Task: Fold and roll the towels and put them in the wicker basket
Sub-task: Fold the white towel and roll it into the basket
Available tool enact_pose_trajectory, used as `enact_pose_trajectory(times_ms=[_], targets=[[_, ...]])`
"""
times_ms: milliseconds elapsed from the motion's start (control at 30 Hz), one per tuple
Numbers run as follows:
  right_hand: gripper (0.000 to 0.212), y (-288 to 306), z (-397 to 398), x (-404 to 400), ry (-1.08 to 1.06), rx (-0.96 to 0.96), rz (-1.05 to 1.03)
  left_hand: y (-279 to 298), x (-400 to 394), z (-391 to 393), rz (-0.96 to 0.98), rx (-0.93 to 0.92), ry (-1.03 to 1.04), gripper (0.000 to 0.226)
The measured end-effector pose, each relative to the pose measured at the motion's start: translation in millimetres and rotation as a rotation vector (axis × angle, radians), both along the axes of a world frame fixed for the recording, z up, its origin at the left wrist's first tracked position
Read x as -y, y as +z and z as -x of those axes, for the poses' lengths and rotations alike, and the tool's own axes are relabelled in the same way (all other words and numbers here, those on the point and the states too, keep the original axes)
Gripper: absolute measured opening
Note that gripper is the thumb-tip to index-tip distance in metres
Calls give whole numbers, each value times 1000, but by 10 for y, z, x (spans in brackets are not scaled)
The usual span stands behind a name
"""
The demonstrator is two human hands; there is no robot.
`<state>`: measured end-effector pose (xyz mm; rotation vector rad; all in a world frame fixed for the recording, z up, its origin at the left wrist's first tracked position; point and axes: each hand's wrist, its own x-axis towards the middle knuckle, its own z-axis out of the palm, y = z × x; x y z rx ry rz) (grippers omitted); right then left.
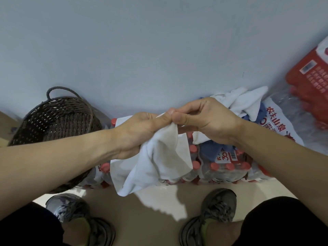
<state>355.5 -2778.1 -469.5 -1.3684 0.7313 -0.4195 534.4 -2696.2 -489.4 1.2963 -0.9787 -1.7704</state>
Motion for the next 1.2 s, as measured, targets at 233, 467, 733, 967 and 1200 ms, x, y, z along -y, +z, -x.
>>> enact_pose_trajectory(times_ms=[233, 467, 733, 967, 1200], targets=[[19, 116, 82, 7, 49, -7, -68, 120, 33, -142, 98, 255, -55, 79], [15, 99, 116, -4, -49, -41, -125, 109, 83, -442, 149, 451, -216, 29], [22, 27, 41, -43, -56, -75, -223, 39, 59, -673, 35, 478, -482, 18], [27, -33, 56, 9, -104, -207, -225, 35, -4, -838, -144, 500, -541, 48], [24, -86, 145, 71, -109, -395, -267, 121, 6, -1063, -340, 495, -711, 23]])
